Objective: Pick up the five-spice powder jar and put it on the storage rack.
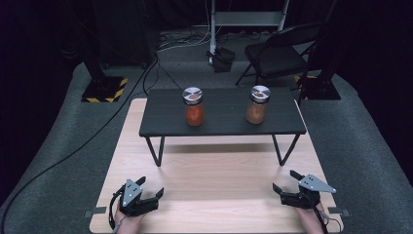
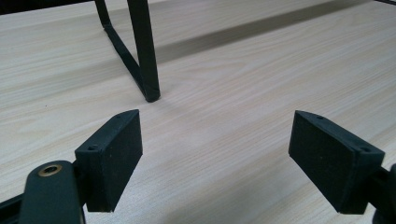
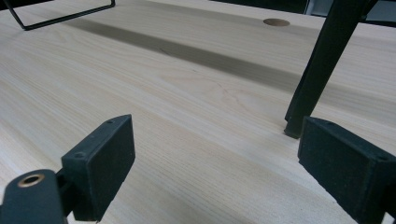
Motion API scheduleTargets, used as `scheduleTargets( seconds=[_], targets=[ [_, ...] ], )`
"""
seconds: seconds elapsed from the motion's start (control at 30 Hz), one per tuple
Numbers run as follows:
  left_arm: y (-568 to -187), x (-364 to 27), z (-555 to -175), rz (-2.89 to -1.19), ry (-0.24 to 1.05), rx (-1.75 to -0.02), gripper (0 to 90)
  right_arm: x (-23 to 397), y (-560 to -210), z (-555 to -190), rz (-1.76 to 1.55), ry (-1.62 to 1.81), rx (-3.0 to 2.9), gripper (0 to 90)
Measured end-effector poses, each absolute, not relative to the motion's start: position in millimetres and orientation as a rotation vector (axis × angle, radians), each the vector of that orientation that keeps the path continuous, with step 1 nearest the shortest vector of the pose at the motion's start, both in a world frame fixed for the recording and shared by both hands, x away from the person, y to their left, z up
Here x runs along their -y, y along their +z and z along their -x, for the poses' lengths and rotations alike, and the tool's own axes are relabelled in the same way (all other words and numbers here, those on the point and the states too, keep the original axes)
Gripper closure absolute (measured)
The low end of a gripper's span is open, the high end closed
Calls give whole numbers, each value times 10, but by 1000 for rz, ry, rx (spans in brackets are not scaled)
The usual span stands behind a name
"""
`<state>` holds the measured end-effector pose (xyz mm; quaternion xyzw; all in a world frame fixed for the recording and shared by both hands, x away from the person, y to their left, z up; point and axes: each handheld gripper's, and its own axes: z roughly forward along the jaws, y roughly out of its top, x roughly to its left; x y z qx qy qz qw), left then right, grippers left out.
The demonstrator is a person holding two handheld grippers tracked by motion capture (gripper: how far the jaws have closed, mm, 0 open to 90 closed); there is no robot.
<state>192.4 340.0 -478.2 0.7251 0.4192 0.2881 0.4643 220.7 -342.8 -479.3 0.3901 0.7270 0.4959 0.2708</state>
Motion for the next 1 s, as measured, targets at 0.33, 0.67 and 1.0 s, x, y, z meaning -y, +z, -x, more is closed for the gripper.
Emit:
scheduleTargets(
  seconds=[0.33, 0.67, 1.0],
  targets=[
    [-4778, -3396, -1924, -1785, 709, -1029, 175, 3421, -4786, -2210, -1055, 1331, -1962, 108],
    [-4776, -3390, -1927, -1791, 710, -1026, 175, 3412, -4782, -2210, -1056, 1325, -1962, 109],
    [-4763, -3371, -1937, -1802, 710, -1027, 175, 3407, -4783, -2201, -1059, 1320, -1958, 112]
  ],
)
